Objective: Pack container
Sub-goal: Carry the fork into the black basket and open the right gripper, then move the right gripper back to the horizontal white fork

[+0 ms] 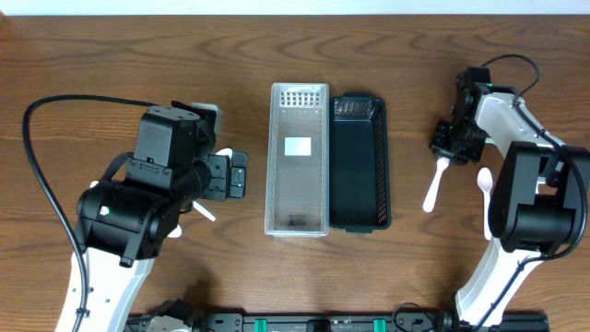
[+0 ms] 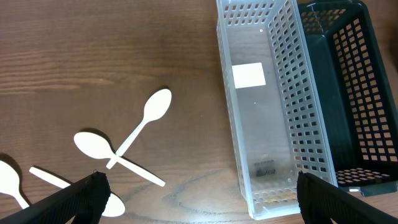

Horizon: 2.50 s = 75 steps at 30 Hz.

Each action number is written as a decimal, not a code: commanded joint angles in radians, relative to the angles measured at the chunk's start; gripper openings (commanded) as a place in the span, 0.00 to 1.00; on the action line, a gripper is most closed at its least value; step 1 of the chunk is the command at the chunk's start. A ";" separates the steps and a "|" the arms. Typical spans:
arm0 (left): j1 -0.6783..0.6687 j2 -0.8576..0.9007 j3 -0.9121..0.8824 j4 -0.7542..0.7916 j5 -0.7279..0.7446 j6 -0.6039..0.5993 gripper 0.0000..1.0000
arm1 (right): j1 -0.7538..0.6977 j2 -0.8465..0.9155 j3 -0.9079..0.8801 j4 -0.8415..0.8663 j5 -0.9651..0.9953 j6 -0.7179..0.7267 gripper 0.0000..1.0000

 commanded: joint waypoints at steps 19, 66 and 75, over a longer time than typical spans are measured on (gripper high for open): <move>0.003 0.003 0.011 -0.048 -0.011 0.006 0.98 | 0.443 -0.312 0.254 -0.148 0.019 0.092 0.01; 0.002 0.003 0.011 -0.063 -0.011 0.006 0.98 | -0.082 -0.182 0.345 -0.053 0.045 0.685 0.99; 0.003 0.003 0.011 -0.064 -0.011 0.006 0.98 | -0.125 0.012 0.345 -0.062 0.041 0.818 0.99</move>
